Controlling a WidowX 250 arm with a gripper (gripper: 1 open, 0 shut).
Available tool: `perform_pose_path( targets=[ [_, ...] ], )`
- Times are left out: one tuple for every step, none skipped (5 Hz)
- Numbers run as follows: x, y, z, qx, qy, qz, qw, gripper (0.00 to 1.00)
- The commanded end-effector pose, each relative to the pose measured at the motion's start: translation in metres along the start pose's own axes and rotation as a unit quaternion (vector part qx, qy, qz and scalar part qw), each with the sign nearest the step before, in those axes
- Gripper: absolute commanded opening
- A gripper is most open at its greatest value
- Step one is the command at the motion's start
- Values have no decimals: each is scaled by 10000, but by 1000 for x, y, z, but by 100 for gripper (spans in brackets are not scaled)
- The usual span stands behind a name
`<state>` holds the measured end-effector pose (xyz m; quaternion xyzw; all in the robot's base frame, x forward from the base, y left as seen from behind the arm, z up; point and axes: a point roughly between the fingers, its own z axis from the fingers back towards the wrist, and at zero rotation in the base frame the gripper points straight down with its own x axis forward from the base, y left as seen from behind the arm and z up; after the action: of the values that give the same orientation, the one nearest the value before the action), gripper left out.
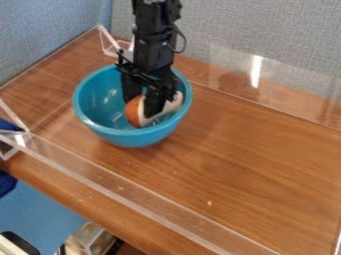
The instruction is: Remove the mushroom from inside the blue bowl and put it on the table
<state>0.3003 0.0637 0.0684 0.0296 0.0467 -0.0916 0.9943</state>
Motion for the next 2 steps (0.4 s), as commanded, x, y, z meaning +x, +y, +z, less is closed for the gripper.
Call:
perform_pose_path(
  targets=[
    [0,-2,31,135,-432,-61,9990,0],
    [-2,-5,52,198,-668,-112,9975,0]
  ],
)
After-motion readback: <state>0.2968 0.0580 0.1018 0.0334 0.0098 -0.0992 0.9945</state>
